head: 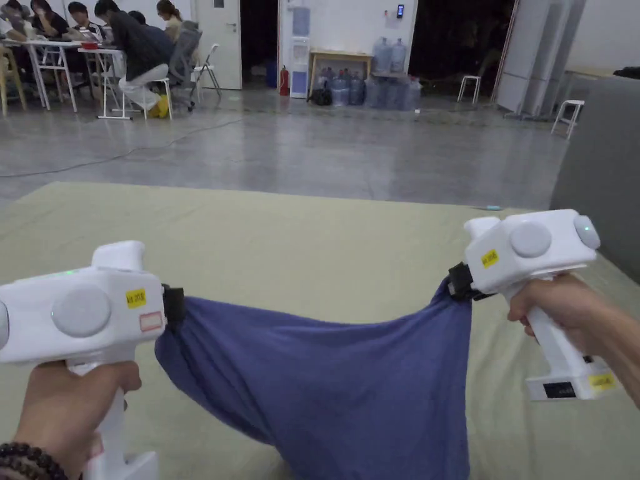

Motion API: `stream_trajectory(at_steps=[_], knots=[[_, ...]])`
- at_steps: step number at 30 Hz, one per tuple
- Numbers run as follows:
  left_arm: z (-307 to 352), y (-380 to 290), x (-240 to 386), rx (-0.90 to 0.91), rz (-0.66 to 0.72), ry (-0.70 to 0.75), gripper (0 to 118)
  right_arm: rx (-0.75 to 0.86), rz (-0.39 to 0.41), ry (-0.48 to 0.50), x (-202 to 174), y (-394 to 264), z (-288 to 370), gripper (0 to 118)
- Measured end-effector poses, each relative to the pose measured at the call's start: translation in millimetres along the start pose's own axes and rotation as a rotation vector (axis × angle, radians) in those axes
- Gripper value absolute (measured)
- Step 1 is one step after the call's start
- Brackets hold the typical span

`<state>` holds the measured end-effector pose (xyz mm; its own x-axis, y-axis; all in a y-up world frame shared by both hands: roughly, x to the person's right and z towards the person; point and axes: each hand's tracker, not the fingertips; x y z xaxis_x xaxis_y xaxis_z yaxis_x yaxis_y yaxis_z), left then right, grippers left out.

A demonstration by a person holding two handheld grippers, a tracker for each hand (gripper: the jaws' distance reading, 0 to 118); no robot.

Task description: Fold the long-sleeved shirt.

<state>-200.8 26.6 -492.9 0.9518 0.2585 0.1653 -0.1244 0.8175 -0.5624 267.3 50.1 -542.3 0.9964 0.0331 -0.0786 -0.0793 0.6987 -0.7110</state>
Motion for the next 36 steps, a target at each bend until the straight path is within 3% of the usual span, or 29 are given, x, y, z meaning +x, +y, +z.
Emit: stream_trajectory(at_steps=[10, 17, 21, 25, 28, 36], knots=[[41.2, 210.6, 65.6, 0.313, -0.156, 0.078, 0, 0.402, -0.126, -0.147, 32.9, 146.7, 162.6, 0], [58.9, 291.7, 100.2, 0.386, -0.212, 0.138, 0, 0.561, -0.104, -0.258, 29.5, 214.6, 222.4, 0], [64.6, 308.7, 106.9, 0.4, -0.195, 0.145, 0, 0.657, -0.2, -0.248, 30.6, 229.8, 247.7, 0], [63.8, 309.2, 109.2, 0.409, -0.181, 0.145, 0, 0.655, -0.167, -0.255, 32.3, 235.2, 249.9, 0], [51.1, 297.8, 105.2, 0.392, -0.209, 0.155, 0, 0.603, -0.132, -0.283, 34.1, 224.2, 227.1, 0], [-15.8, 213.5, 72.2, 0.236, -0.238, 0.182, 0, 0.448, -0.202, -0.181, 40.0, 137.3, 115.8, 0]])
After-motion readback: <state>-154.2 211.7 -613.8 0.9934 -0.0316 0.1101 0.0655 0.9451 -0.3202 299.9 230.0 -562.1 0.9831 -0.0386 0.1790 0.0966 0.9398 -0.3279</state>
